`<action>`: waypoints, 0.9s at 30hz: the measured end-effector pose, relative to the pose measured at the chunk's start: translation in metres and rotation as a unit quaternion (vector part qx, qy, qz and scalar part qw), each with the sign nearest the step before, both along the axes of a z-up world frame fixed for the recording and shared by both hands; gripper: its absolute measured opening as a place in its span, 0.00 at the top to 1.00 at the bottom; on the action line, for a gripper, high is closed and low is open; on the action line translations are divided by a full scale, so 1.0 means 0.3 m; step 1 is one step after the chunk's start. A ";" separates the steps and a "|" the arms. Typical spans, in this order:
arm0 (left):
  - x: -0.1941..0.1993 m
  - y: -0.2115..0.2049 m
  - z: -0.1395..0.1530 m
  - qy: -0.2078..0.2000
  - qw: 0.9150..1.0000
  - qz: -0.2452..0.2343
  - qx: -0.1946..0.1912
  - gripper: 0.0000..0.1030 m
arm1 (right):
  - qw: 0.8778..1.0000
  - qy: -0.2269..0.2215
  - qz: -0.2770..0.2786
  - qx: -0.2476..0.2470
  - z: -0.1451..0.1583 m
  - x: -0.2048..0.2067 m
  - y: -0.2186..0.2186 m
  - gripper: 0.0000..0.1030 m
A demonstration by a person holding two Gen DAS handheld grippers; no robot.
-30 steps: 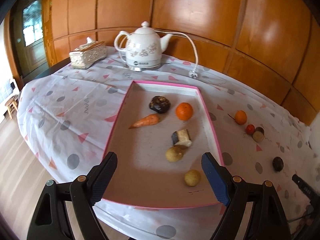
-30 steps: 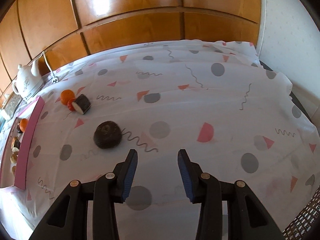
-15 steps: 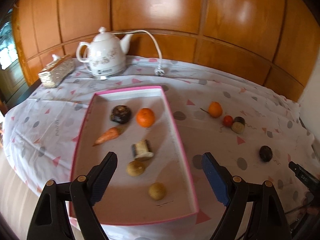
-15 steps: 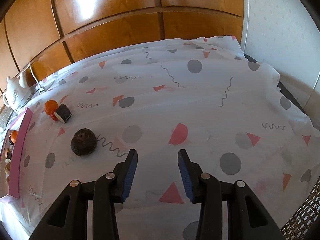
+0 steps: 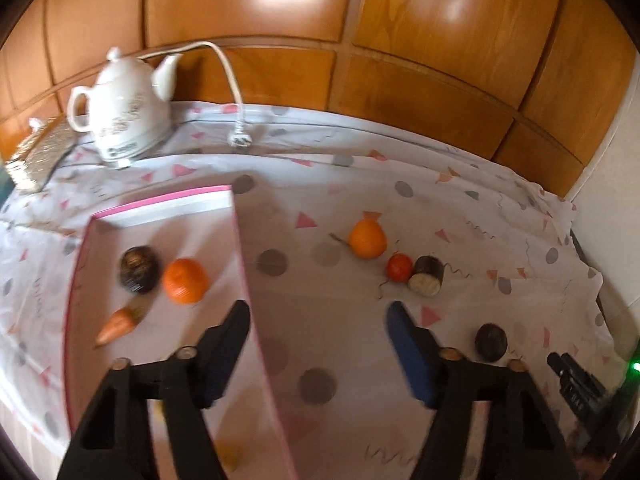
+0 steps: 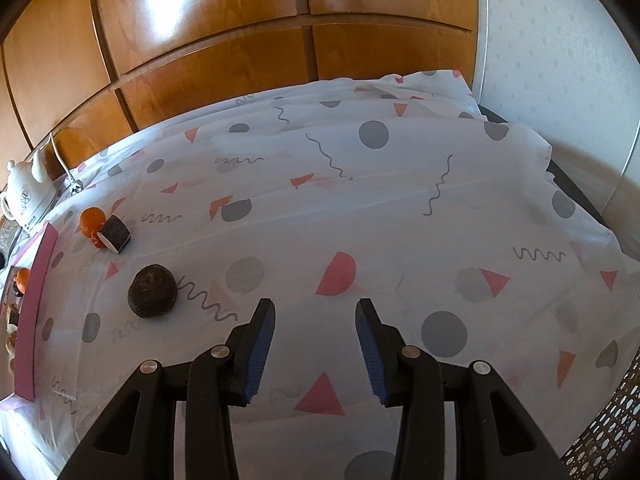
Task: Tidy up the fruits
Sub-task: 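Move the left tool to the small orange and grasp it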
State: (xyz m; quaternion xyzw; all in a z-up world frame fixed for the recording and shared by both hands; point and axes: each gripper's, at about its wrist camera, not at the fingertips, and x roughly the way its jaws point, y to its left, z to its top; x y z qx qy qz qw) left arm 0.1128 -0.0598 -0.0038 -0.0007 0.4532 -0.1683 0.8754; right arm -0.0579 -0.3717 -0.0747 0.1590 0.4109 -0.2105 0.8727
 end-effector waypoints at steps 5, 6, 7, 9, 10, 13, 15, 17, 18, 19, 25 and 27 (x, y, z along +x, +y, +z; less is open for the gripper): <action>0.104 -0.103 -0.055 0.023 1.000 -0.015 -0.011 0.48 | 1.000 0.004 -0.003 0.004 -0.008 -0.004 -0.016 0.59; 0.122 -0.118 -0.066 0.028 0.999 -0.016 -0.010 0.49 | 1.000 0.004 -0.004 0.004 -0.008 -0.005 -0.020 0.59; 0.137 -0.133 -0.079 0.033 0.999 -0.016 -0.010 0.49 | 1.000 0.004 -0.006 0.003 -0.009 -0.006 -0.024 0.59; 0.170 -0.168 -0.102 0.040 0.999 -0.017 -0.008 0.49 | 1.000 0.004 -0.011 0.003 -0.010 -0.009 -0.034 0.59; 0.181 -0.178 -0.109 0.041 0.999 -0.016 -0.006 0.49 | 1.000 0.004 -0.012 0.003 -0.011 -0.010 -0.036 0.59; 0.221 -0.213 -0.132 0.048 0.999 -0.013 -0.009 0.49 | 1.000 0.007 -0.014 0.005 -0.016 -0.010 -0.045 0.59; 0.246 -0.229 -0.146 0.058 0.998 -0.005 -0.014 0.49 | 1.000 0.009 -0.013 0.007 -0.020 -0.007 -0.046 0.59; 0.266 -0.248 -0.159 0.059 0.998 -0.001 -0.009 0.49 | 1.000 0.010 -0.012 0.009 -0.023 -0.006 -0.047 0.59; 0.278 -0.258 -0.168 0.061 0.998 0.001 -0.010 0.49 | 1.000 0.010 -0.012 0.010 -0.023 -0.005 -0.046 0.59; 0.292 -0.268 -0.179 0.067 0.998 0.002 -0.012 0.49 | 1.000 0.011 -0.011 0.011 -0.024 -0.005 -0.045 0.59; 0.344 -0.302 -0.255 0.087 0.996 0.011 -0.006 0.62 | 1.000 0.015 -0.008 0.015 -0.032 -0.004 -0.038 0.59; 0.337 -0.286 -0.257 0.085 0.996 0.013 -0.027 0.64 | 1.000 0.016 -0.007 0.013 -0.033 -0.004 -0.034 0.59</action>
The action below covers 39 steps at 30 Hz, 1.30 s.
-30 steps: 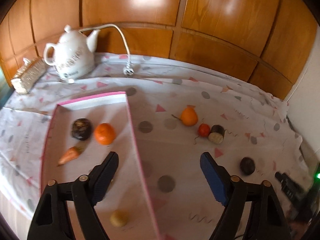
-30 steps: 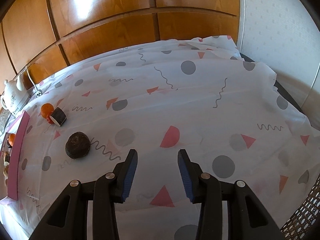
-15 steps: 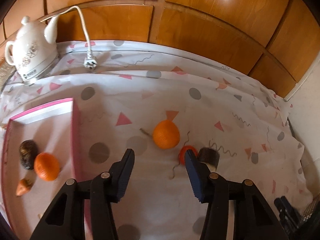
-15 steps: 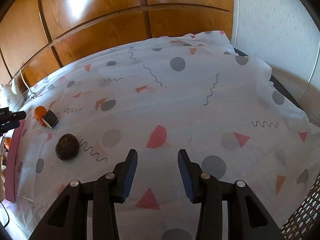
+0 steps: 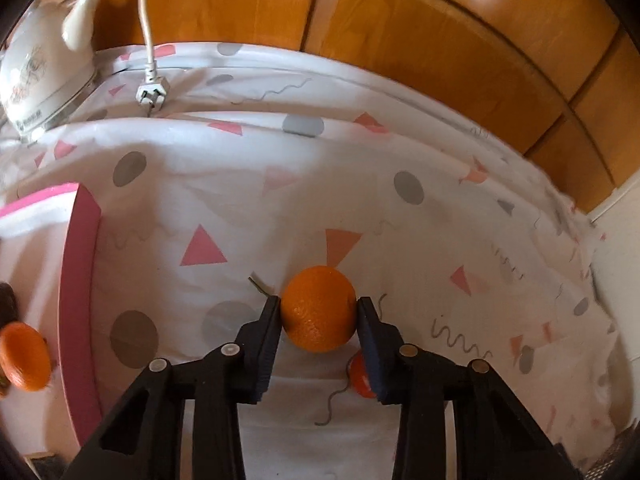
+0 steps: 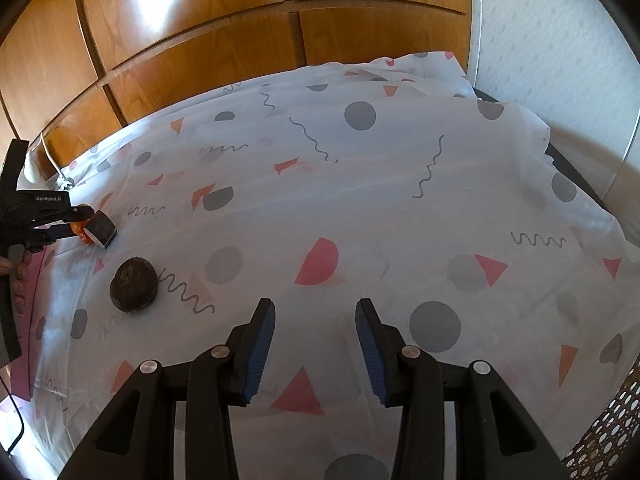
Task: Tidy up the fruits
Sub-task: 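Move the left tool to the small orange and grasp it, then carry the orange with the left tool into the tray and release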
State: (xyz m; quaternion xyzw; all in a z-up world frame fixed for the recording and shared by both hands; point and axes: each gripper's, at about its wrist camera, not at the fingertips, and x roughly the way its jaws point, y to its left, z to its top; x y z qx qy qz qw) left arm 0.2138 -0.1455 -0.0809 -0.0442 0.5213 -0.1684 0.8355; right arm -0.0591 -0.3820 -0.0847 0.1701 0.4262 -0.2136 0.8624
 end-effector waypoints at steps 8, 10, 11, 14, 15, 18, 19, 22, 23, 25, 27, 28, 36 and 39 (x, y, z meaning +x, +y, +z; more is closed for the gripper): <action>-0.092 0.068 0.090 -0.030 0.999 -0.004 -0.019 0.64 | 1.000 0.004 -0.004 0.004 -0.008 0.005 -0.002 0.59; -0.112 0.093 0.113 -0.039 0.999 -0.003 -0.021 0.64 | 1.000 0.004 -0.004 0.003 -0.007 0.003 -0.001 0.59; -0.127 0.110 0.128 -0.045 0.999 -0.003 -0.021 0.64 | 1.000 0.004 -0.003 0.002 -0.006 0.003 0.002 0.59; -0.165 0.174 0.170 -0.057 0.998 0.006 -0.023 0.64 | 1.000 0.004 -0.001 0.001 -0.006 0.002 0.006 0.59; -0.175 0.193 0.179 -0.062 0.998 0.008 -0.022 0.64 | 1.000 0.003 -0.001 0.001 -0.005 0.001 0.008 0.59; -0.203 0.273 0.214 -0.077 0.997 0.023 -0.019 0.64 | 1.000 0.005 0.003 0.004 -0.009 0.004 0.013 0.59; -0.212 0.310 0.225 -0.081 0.996 0.031 -0.019 0.64 | 1.000 0.005 0.003 0.004 -0.010 0.003 0.015 0.59; -0.229 0.409 0.241 -0.086 0.994 0.059 -0.018 0.64 | 1.000 0.005 0.005 0.003 -0.008 0.004 0.023 0.59; -0.233 0.449 0.243 -0.086 0.994 0.071 -0.018 0.64 | 1.000 0.005 0.006 0.003 -0.008 0.005 0.026 0.59; -0.243 0.521 0.240 -0.082 0.992 0.096 -0.017 0.64 | 1.000 0.006 0.007 0.002 -0.008 0.007 0.032 0.59; -0.256 0.589 0.237 -0.080 0.990 0.118 -0.017 0.64 | 1.000 0.006 0.009 0.002 -0.008 0.008 0.037 0.59; -0.264 0.616 0.232 -0.080 0.989 0.126 -0.015 0.64 | 1.000 0.005 0.009 0.002 -0.008 0.009 0.040 0.59; -0.332 0.786 0.167 -0.063 0.979 0.192 -0.005 0.64 | 1.000 0.006 0.005 -0.002 -0.007 0.001 0.046 0.59; -0.353 0.814 0.142 -0.056 0.977 0.205 0.001 0.64 | 1.000 0.004 0.007 -0.005 -0.002 0.000 0.050 0.59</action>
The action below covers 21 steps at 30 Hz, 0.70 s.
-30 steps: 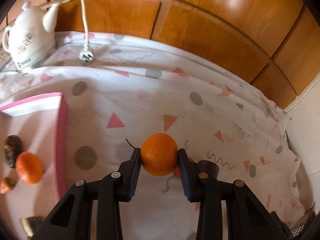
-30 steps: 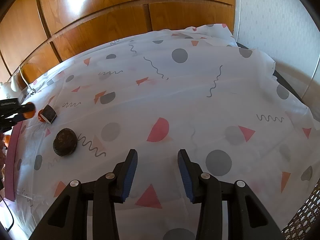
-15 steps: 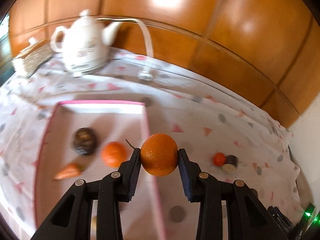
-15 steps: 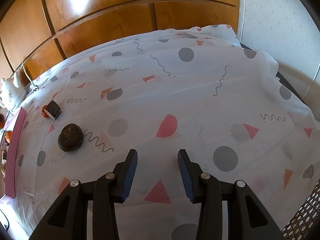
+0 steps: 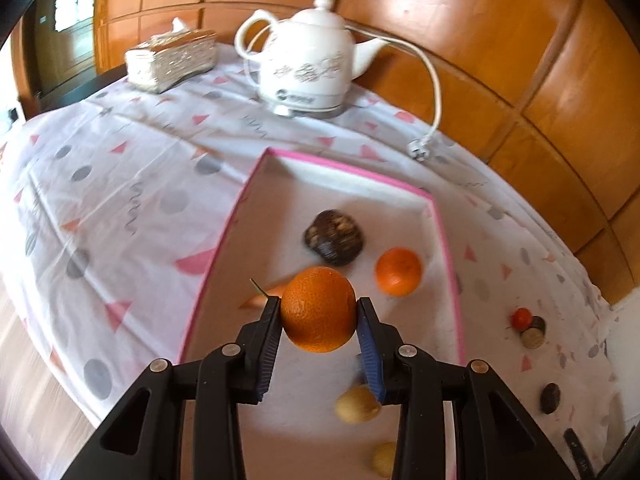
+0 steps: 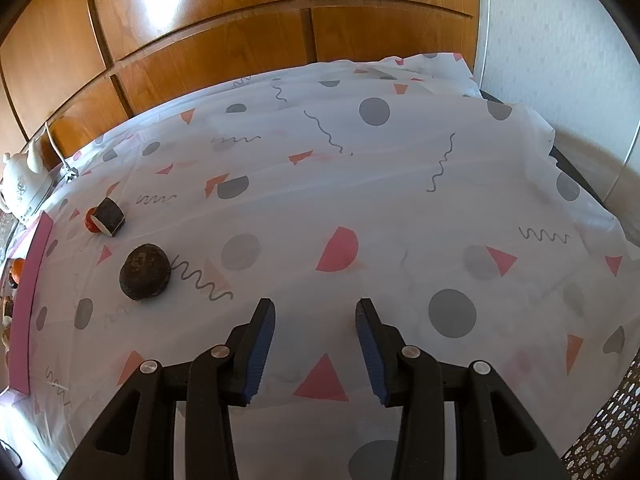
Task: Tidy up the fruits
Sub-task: 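Carry the orange with the left tool into the tray and release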
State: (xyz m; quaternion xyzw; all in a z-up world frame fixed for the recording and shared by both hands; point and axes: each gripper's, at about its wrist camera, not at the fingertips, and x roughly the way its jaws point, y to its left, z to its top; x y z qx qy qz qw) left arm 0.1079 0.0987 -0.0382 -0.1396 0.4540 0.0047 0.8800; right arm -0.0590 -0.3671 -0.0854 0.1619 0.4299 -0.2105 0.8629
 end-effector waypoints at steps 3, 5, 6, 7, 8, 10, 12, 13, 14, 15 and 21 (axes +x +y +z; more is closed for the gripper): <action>-0.014 0.013 -0.020 0.008 1.000 0.009 0.002 0.63 | 1.000 -0.002 0.004 -0.003 0.005 0.000 0.011 0.59; -0.021 0.010 -0.029 0.011 1.000 0.011 0.009 0.63 | 1.000 -0.002 0.009 -0.005 0.008 0.002 0.021 0.59; -0.024 0.009 -0.033 0.012 1.000 0.011 0.012 0.63 | 1.000 -0.002 0.012 -0.006 0.009 0.003 0.029 0.59; -0.028 0.008 -0.037 0.012 1.000 0.011 0.014 0.63 | 1.000 -0.002 0.015 -0.007 0.010 0.005 0.036 0.59; -0.031 0.006 -0.041 0.013 1.000 0.011 0.016 0.63 | 1.000 -0.003 0.018 -0.008 0.011 0.006 0.043 0.59; -0.039 0.001 -0.045 0.013 1.000 0.011 0.019 0.63 | 1.000 -0.003 0.022 -0.009 0.013 0.008 0.052 0.59; -0.046 -0.001 -0.040 0.007 1.000 0.009 0.025 0.61 | 1.000 -0.003 0.023 -0.010 0.016 0.009 0.055 0.59; -0.050 -0.004 -0.037 0.005 1.000 0.008 0.028 0.60 | 1.000 -0.003 0.023 -0.010 0.017 0.009 0.056 0.59; -0.054 -0.004 -0.033 0.002 0.999 0.008 0.031 0.56 | 1.000 -0.003 0.023 -0.011 0.018 0.009 0.057 0.59; -0.059 -0.003 -0.028 -0.001 0.999 0.009 0.032 0.54 | 1.000 -0.004 0.023 -0.011 0.019 0.008 0.057 0.59; -0.108 -0.020 0.002 -0.018 0.999 0.006 0.045 0.46 | 1.000 -0.004 0.025 -0.011 0.018 0.006 0.067 0.59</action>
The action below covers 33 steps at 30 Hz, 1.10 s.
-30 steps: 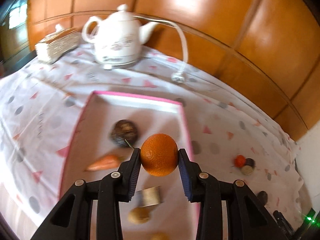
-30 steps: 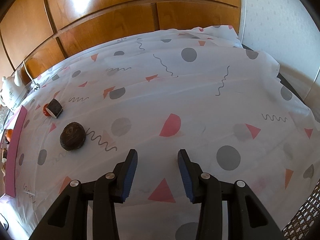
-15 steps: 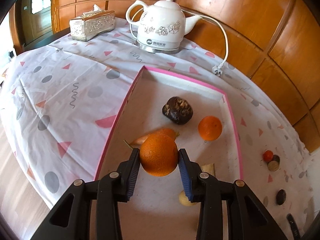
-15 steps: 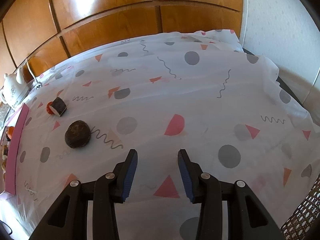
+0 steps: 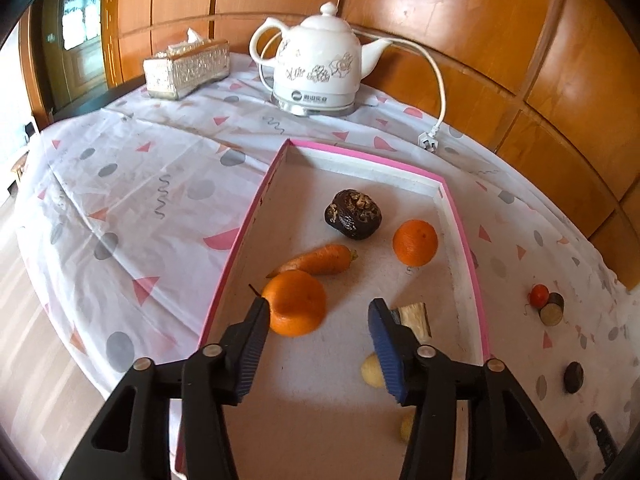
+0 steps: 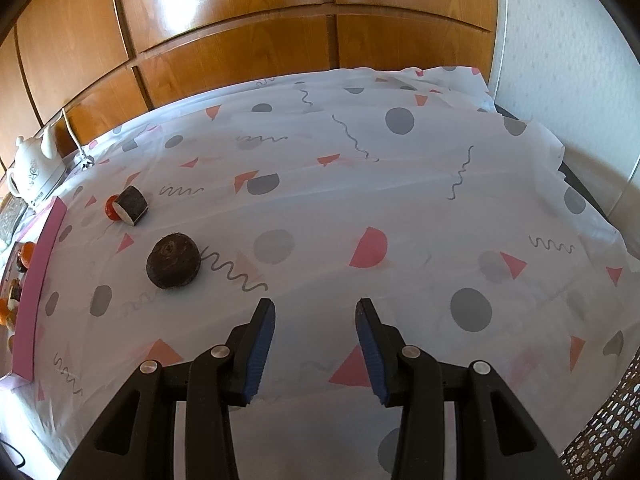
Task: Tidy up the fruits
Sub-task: 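Carry the orange with the left tool into the tray and release, then withdraw the left tool from the tray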
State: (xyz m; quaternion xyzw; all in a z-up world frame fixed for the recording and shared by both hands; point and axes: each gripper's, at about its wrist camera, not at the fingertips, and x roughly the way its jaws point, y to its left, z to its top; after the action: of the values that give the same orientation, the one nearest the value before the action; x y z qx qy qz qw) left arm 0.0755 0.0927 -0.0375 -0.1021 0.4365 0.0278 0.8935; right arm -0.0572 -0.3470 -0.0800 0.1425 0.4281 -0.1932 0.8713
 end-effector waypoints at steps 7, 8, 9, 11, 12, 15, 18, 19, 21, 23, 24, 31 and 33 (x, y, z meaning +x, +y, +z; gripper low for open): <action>-0.068 -0.048 0.039 -0.023 0.999 -0.021 0.020 0.38 | 1.000 -0.001 0.012 0.000 0.002 0.007 0.027 0.59; -0.076 -0.059 0.041 -0.025 0.999 -0.028 0.022 0.38 | 1.000 0.000 0.015 0.000 0.002 0.010 0.033 0.59; -0.084 -0.070 0.043 -0.027 0.999 -0.035 0.023 0.38 | 1.000 0.000 0.018 0.001 0.001 0.012 0.039 0.59; -0.096 -0.091 0.047 -0.030 0.998 -0.046 0.027 0.38 | 1.000 0.000 0.026 0.000 0.003 0.017 0.056 0.59; -0.101 -0.101 0.050 -0.032 0.998 -0.050 0.028 0.38 | 1.000 0.000 0.028 -0.001 0.004 0.019 0.062 0.59; -0.114 -0.125 0.057 -0.036 0.997 -0.062 0.029 0.38 | 0.999 0.000 0.035 -0.002 0.006 0.023 0.076 0.59; -0.124 -0.144 0.061 -0.040 0.996 -0.072 0.034 0.38 | 0.999 0.000 0.040 -0.003 0.007 0.026 0.085 0.59; -0.128 -0.149 0.061 -0.040 0.996 -0.075 0.035 0.38 | 0.999 0.000 0.041 -0.003 0.007 0.027 0.088 0.59; -0.135 -0.160 0.060 -0.040 0.995 -0.082 0.037 0.38 | 0.999 0.000 0.044 -0.003 0.008 0.029 0.093 0.59; -0.142 -0.173 0.059 -0.040 0.994 -0.091 0.040 0.38 | 0.999 0.001 0.046 -0.003 0.006 0.031 0.097 0.59; -0.145 -0.179 0.058 -0.040 0.994 -0.095 0.041 0.38 | 0.999 0.001 0.047 -0.002 0.006 0.031 0.098 0.59; -0.162 -0.212 0.051 -0.038 0.992 -0.116 0.044 0.38 | 0.998 0.000 0.057 -0.006 0.017 0.046 0.109 0.59; -0.171 -0.220 0.052 -0.040 0.991 -0.120 0.049 0.38 | 0.998 -0.002 0.064 -0.007 0.024 0.059 0.115 0.59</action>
State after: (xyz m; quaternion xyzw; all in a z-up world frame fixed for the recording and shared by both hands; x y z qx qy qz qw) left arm 0.0242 0.0268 -0.0218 -0.0065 0.4073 -0.0625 0.9111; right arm -0.0396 -0.3124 -0.0729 0.1092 0.4334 -0.1393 0.8837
